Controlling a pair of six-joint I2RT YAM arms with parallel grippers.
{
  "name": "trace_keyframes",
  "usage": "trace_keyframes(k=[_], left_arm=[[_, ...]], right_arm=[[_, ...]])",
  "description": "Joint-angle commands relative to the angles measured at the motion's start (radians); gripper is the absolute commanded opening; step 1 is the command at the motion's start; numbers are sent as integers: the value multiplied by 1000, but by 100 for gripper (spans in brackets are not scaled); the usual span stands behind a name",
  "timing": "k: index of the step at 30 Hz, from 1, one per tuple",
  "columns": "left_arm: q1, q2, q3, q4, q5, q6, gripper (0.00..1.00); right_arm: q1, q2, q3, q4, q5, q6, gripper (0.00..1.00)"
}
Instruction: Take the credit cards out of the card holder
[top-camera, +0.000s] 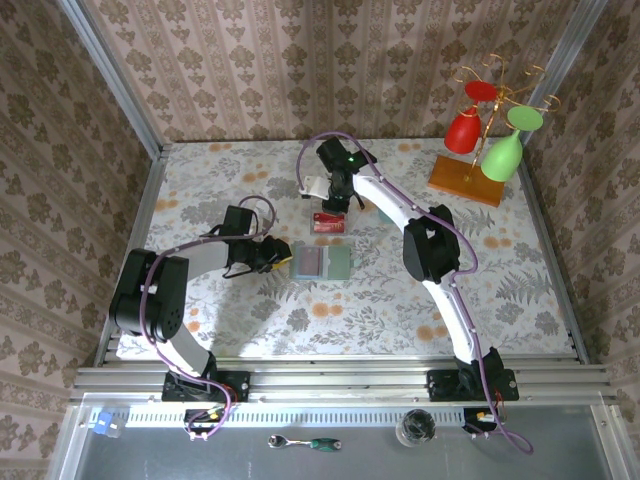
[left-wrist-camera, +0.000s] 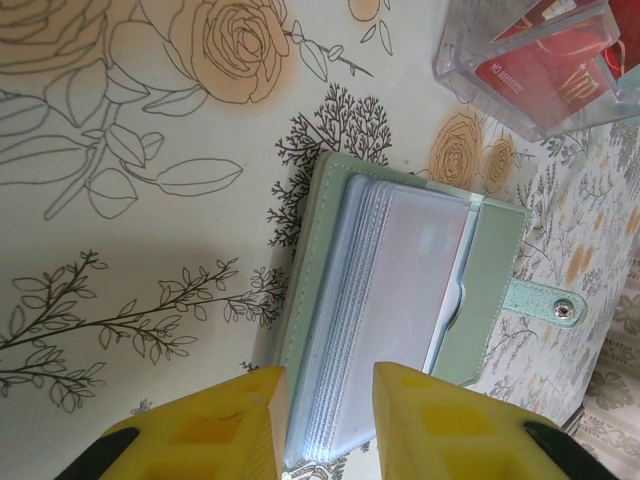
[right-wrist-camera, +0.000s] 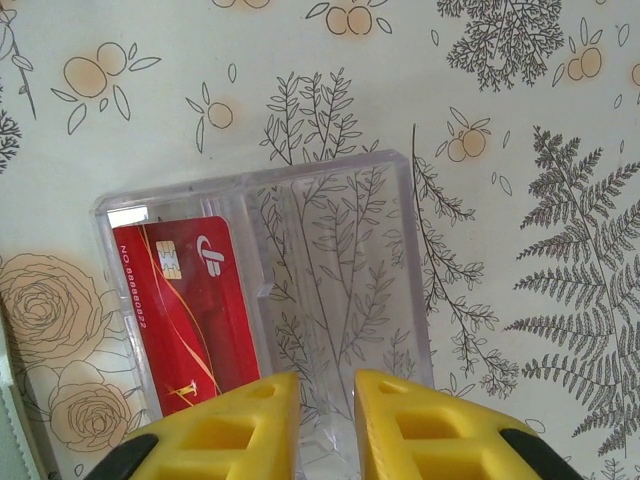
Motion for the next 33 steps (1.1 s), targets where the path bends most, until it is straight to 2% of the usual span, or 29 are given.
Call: trace_keyframes(k=[1, 8, 12, 18, 24, 29, 33], left_arm=[[11, 7, -14, 15, 14, -12, 29], [8, 10, -10, 20, 19, -12, 29], [5, 13, -10, 28, 19, -13, 29], [5, 26, -7, 38, 25, -6, 27], [4, 29, -5, 47, 28, 1, 26], [2, 34, -10, 58, 19, 1, 23], [-1, 40, -12, 67, 22, 0, 20]], right_arm=[[6, -56, -16, 25, 17, 26, 22], [15, -144, -98, 58, -8, 107, 24], [21, -208, -194, 112, -41, 224, 27], [27, -306, -349, 205, -111, 537, 27], [27, -414, -533, 331, -187, 919, 26], [27, -474, -692, 496, -328, 1247, 26], [29, -478, -764, 567, -414, 1438, 28]])
